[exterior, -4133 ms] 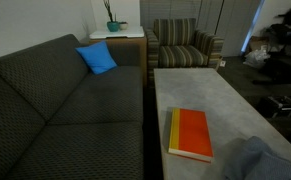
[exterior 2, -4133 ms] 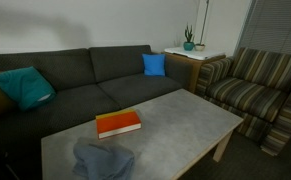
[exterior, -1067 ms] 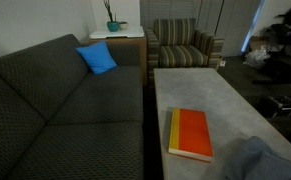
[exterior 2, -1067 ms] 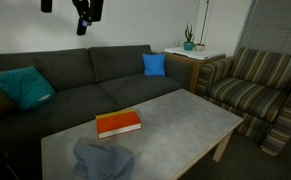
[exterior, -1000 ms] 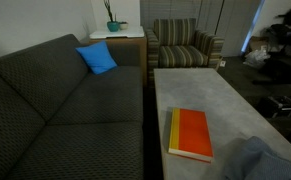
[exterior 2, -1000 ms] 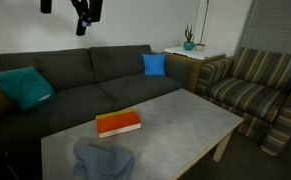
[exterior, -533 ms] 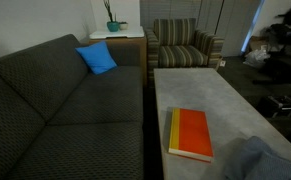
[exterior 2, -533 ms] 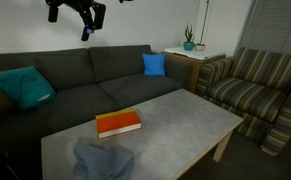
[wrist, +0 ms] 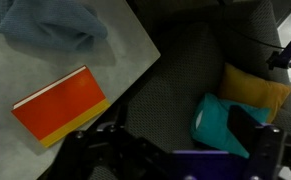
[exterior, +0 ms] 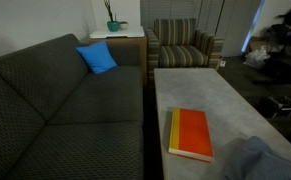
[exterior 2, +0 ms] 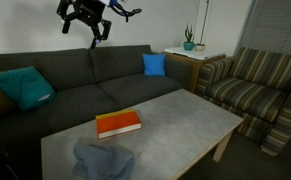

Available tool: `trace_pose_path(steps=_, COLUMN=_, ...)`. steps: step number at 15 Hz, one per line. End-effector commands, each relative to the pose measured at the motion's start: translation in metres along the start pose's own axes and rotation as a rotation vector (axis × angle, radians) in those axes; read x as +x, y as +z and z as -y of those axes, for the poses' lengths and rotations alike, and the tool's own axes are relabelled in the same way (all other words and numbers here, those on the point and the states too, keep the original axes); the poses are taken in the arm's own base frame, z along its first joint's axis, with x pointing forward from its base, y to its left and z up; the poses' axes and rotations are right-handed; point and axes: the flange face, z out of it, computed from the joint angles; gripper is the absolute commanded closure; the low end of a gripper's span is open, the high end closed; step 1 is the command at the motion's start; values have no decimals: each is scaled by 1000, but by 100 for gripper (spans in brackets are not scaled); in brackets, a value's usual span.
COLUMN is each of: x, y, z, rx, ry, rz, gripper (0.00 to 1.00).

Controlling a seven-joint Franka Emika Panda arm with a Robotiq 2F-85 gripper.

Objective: Move the book to the right slightly

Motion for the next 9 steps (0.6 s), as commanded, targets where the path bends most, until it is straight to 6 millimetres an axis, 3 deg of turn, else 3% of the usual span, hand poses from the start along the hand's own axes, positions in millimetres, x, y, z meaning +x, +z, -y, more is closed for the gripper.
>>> trace_pose_path(steps=1, x=1, y=-1, z=-1, rx=2, ry=1, rz=1, gripper=0)
trace_pose_path(steps=5, x=4, y=2, z=0, rx=-7, ry=-7, rz=15, gripper=0)
trace_pose_path(steps=9, x=40, y=21, z=-1, rx=1, ry=-117, rz=63, gripper=0)
